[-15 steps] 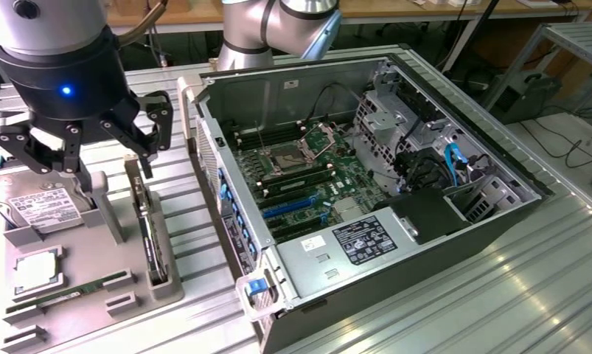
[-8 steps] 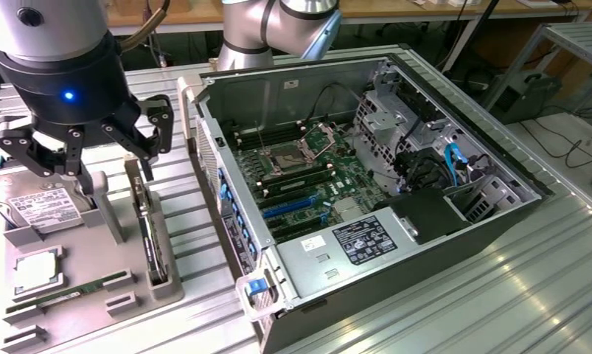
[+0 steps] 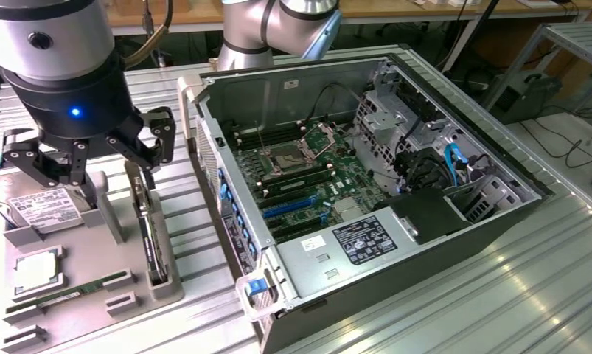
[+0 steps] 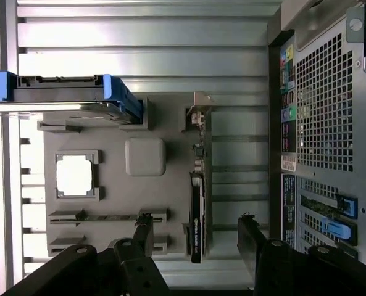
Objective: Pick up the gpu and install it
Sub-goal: 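Pick up the gpu and move the gpu toward the slot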
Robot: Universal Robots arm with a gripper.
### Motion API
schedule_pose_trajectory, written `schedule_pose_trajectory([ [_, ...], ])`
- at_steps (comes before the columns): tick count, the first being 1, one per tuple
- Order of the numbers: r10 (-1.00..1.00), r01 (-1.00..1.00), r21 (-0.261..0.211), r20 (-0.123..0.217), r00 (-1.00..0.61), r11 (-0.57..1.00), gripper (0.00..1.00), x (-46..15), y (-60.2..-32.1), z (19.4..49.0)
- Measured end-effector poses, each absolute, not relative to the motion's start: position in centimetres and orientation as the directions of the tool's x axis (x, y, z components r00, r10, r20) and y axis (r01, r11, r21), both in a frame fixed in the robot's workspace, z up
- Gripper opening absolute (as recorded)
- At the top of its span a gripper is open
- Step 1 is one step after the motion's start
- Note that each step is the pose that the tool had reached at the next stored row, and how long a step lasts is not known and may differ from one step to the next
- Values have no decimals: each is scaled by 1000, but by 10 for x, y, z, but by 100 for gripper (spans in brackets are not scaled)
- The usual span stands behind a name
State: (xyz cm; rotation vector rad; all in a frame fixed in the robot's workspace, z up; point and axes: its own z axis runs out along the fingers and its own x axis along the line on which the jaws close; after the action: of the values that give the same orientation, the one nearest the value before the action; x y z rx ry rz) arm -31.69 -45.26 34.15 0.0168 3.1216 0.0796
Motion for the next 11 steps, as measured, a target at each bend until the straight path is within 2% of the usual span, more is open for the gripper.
schedule_pose_trajectory([
  [11, 11, 10, 51, -16, -1000, 999, 66, -316, -453, 320],
])
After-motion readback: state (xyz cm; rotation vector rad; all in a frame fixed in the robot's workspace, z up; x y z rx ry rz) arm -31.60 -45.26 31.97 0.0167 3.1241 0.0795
